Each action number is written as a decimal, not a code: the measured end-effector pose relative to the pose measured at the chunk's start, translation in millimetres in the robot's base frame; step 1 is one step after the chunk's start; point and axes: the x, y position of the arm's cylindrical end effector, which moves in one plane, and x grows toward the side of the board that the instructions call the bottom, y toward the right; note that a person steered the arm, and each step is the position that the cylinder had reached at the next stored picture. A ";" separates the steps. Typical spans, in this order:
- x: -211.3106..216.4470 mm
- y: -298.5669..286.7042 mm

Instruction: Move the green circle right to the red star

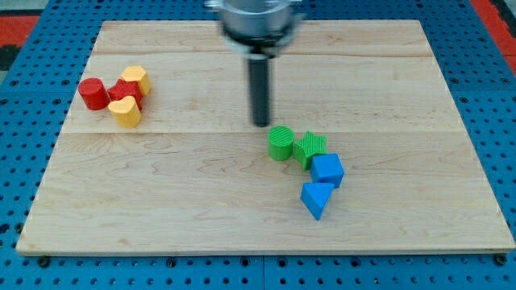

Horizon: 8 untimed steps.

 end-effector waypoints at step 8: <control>54.2 -162.6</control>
